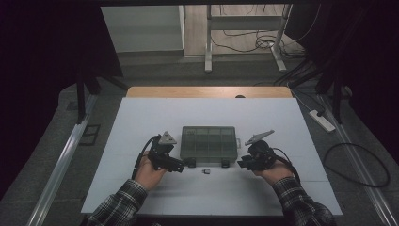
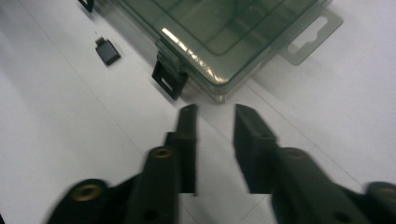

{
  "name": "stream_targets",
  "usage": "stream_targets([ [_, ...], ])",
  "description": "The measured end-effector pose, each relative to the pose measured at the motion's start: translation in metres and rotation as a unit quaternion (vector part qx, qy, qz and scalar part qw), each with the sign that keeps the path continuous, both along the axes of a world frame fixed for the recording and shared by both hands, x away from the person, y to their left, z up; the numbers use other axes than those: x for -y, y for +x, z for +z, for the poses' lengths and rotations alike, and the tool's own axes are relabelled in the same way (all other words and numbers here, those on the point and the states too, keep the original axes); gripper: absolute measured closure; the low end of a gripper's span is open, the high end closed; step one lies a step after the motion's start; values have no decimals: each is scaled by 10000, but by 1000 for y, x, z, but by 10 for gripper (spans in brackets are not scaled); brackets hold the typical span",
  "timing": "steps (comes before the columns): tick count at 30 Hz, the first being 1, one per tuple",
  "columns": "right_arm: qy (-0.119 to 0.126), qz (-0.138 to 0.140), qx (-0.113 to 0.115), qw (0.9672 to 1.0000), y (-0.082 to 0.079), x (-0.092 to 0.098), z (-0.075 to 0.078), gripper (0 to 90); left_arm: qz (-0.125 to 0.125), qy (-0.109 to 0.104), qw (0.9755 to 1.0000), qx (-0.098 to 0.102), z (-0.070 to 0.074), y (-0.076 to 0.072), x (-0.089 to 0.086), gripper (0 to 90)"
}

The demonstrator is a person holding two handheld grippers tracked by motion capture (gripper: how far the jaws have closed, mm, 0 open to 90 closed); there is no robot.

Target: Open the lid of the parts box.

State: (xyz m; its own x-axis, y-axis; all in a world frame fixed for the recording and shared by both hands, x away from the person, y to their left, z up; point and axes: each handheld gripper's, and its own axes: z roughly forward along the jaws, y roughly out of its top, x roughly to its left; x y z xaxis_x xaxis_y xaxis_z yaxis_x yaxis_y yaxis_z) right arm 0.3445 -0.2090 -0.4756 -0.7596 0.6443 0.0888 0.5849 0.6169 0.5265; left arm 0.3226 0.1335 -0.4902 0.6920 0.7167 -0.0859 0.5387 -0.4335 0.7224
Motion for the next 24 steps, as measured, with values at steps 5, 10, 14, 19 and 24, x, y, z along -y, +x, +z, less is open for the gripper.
stream_targets([
  [5,-20,45,-94,9999,4,2,-6,887,59,-110,9999,-67,0,1,-3,0],
  [10,-79,43,-160,9998,8,0,-14,888,89,-133,9998,-118,-1,2,-4,0],
  [14,-138,57,-156,9998,9,-3,-20,888,91,-107,9998,-121,-1,3,-5,0],
  [19,-130,56,-193,9997,14,-7,-25,888,104,-57,9999,-124,-2,3,-5,1],
  [24,-115,84,-210,9997,14,-8,-27,888,113,-25,9999,-123,-2,3,-5,1],
])
